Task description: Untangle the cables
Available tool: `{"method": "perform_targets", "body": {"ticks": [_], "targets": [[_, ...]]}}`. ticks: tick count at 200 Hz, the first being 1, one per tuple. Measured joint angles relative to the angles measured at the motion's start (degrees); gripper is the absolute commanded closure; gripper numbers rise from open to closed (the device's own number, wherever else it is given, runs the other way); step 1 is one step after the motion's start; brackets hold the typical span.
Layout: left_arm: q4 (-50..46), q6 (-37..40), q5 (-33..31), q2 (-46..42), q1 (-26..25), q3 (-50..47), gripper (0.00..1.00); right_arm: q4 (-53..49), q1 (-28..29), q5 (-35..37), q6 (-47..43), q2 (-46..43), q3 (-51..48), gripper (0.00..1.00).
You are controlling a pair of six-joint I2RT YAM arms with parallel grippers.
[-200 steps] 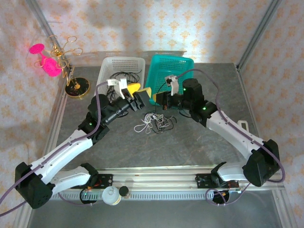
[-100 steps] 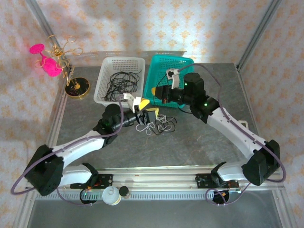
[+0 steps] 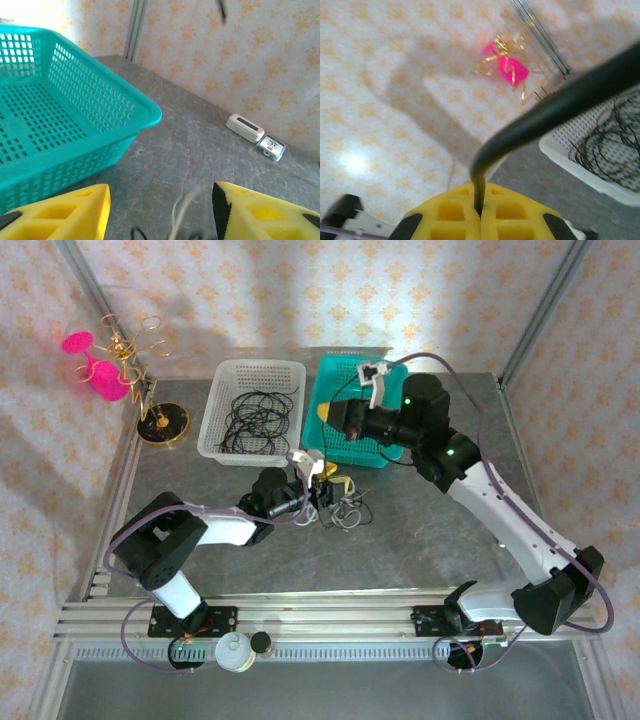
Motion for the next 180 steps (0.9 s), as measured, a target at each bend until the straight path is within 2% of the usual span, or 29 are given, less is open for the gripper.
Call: {"method": "perform_targets", "body": {"ticks": [26, 71, 111, 133, 168, 180], "targets": [[2.4, -1.2, -1.3, 1.3, -0.1, -2.3, 0.48, 0.0, 0.0, -0.1, 1.6, -0.1, 4.8, 1.00], [2.1, -3.1, -3.4, 1.5, -0.1, -4.6, 0.64, 1.8, 0.0, 1.1, 4.2, 0.0, 12.2, 1.00], [-3.0, -2.8, -5.3, 1.0, -0.1, -4.4, 0.63, 2.6, -0.3, 3.2, 5.2, 0.2, 15.8, 1.00], [-3.3, -3.1, -5.8, -1.5, -0.1, -6.8, 0.81, 2.5, -0.7, 4.1, 5.1, 0.8, 16.7, 1.00], [-4.8, -3.7, -6.4, -3.1, -0.1, -8.6, 0.93, 0.4, -3.5, 5.7, 5.0, 2.2, 20.7, 1.00], [-6.3, -3.8, -6.4, -3.1, -0.1, -8.6, 1.00, 0.1, -4.5, 5.9, 5.0, 2.7, 22.6, 1.00]]}}
